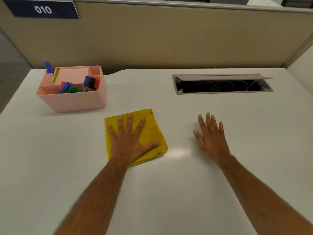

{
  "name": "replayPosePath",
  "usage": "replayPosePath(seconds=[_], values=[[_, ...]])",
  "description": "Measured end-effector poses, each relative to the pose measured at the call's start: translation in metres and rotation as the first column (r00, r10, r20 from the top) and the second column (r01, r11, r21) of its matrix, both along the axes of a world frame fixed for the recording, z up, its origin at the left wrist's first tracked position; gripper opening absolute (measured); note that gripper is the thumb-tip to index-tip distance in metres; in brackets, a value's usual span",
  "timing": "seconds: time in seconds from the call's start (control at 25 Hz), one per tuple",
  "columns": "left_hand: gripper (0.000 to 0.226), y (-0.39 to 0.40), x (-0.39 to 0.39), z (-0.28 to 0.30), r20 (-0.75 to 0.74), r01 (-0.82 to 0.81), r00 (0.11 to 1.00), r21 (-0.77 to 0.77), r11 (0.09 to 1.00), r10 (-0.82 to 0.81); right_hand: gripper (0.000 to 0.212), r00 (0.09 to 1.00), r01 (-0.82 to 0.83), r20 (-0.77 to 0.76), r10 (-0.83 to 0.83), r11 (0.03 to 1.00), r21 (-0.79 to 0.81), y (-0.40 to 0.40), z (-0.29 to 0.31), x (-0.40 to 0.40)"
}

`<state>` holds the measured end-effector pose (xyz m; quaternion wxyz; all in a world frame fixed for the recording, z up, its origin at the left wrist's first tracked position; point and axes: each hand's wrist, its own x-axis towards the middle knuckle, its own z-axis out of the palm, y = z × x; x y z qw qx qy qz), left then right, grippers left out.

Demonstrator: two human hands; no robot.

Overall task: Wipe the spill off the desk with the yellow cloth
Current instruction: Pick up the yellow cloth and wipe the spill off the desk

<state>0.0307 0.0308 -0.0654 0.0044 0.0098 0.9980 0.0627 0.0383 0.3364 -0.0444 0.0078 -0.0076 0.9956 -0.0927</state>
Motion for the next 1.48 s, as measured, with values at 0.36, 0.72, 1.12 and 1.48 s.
replayPosePath(seconds=[0.36,0.72,1.12,1.48], values=[[0.117,-0.022,0.006,0.005,0.079,-0.463,0.886,0.107,0.880,0.457,0.064,0.997,0.024,0.071,-0.030,0.996,0.086,0.005,-0.020,-0.028],[0.118,0.036,-0.044,0.006,0.112,-0.495,0.868,0.132,0.859,0.483,0.063,0.997,0.033,0.067,-0.038,0.997,0.072,0.005,-0.017,-0.028],[0.120,0.104,-0.102,0.002,0.060,-0.154,0.987,0.090,0.984,0.149,0.062,0.997,0.051,0.051,-0.055,0.996,0.073,0.004,-0.019,-0.030],[0.112,0.111,-0.120,-0.001,0.012,0.339,0.941,0.005,0.941,-0.339,0.061,0.998,0.033,0.049,-0.038,0.994,0.102,0.006,-0.019,-0.030]])
